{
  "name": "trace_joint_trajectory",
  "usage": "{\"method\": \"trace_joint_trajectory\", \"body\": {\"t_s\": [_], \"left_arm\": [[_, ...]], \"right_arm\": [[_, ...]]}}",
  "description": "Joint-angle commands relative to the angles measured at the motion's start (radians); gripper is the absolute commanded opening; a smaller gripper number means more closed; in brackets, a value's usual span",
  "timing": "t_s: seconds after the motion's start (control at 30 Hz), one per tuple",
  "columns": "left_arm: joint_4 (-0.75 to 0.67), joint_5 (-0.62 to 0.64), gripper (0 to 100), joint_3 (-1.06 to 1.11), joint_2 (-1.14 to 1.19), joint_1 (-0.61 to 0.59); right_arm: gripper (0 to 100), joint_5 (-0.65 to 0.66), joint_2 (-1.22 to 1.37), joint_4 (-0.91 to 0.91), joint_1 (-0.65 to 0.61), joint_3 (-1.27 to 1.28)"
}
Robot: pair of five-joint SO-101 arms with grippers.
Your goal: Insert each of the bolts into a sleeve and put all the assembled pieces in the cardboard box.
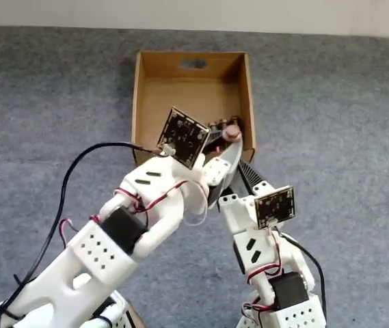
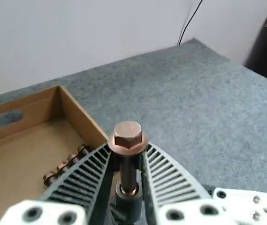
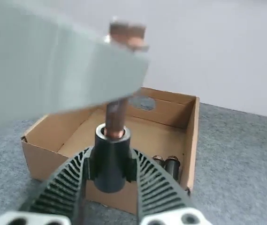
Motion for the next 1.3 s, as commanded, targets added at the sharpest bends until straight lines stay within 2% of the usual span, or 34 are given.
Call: {"method": "trace_joint_trajectory", "body": {"t_s": [0.0,0.27,0.53,0.73,0.83,0.93,1.0,1.13,1.27], "left_arm": [[0.104,0.009,1,-0.004,-0.120,-0.013],[0.133,0.009,1,0.082,-0.171,-0.013],[0.133,0.009,19,0.093,-0.179,-0.015],[0.161,0.009,15,0.048,-0.185,-0.085],[0.276,0.009,10,-0.016,-0.248,-0.166],[0.407,0.005,0,-0.044,-0.360,-0.278],[0.499,0.005,2,-0.016,-0.441,-0.390],[0.646,0.003,1,0.170,-0.599,-0.651],[0.697,0.003,1,0.389,-0.785,-0.921]], "right_arm": [[0.6,0.012,-0.012,-0.025,-0.001,-0.022],[0.6,0.012,-0.012,-0.024,-0.001,-0.022],[0.6,0.012,-0.012,-0.021,-0.001,-0.022],[0.6,0.012,-0.012,-0.021,-0.001,-0.019],[0.6,0.012,-0.012,-0.022,-0.001,-0.015],[0.6,0.012,-0.007,-0.021,-0.001,-0.013],[0.6,0.012,-0.005,-0.018,-0.001,-0.016],[0.6,0.015,-0.005,0.064,-0.001,-0.064],[0.9,0.028,-0.004,0.242,-0.001,-0.237]]}}
